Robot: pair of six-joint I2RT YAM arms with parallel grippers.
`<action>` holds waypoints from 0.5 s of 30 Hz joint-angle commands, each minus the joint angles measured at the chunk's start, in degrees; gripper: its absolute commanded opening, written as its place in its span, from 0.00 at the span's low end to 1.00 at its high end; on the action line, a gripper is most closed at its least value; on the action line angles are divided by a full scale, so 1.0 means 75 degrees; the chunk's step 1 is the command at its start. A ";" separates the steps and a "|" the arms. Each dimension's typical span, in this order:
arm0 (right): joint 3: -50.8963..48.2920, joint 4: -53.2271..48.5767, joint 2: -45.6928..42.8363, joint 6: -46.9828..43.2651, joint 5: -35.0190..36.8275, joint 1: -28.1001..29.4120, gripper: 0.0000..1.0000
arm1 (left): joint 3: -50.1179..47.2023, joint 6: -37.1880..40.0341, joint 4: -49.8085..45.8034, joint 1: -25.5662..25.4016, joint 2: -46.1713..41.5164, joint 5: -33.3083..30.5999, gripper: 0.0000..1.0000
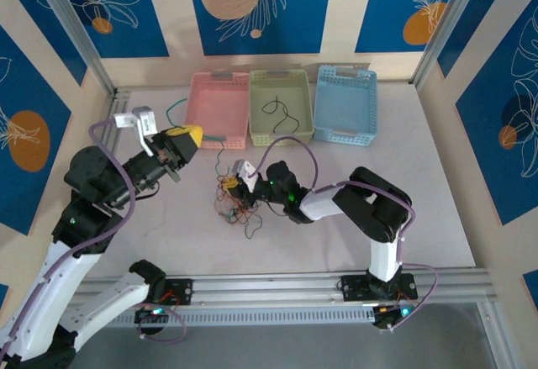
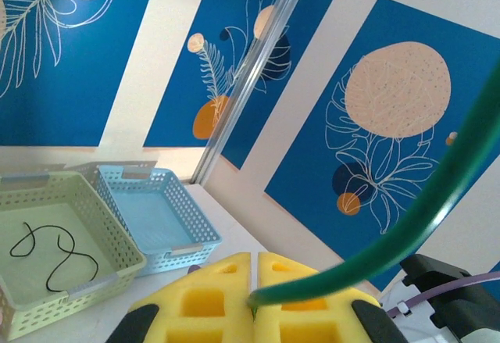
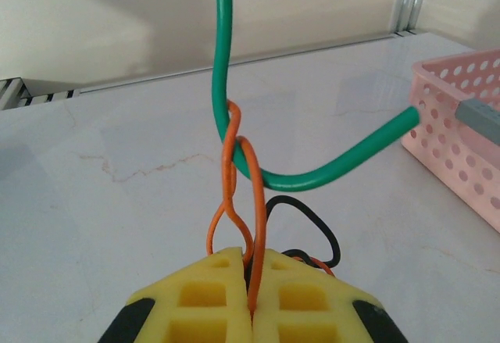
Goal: Untangle the cables
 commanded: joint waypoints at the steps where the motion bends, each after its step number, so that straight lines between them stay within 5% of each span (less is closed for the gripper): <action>1: -0.0004 0.0085 0.0178 0.0255 0.0241 -0.0228 0.00 | 0.0302 -0.0041 0.0281 0.0019 -0.0047 0.0153 0.00; 15: -0.0027 -0.0611 0.0352 0.1262 0.0729 -0.0920 0.00 | 0.2044 0.0848 -0.1674 0.0021 -0.0546 -0.0191 0.00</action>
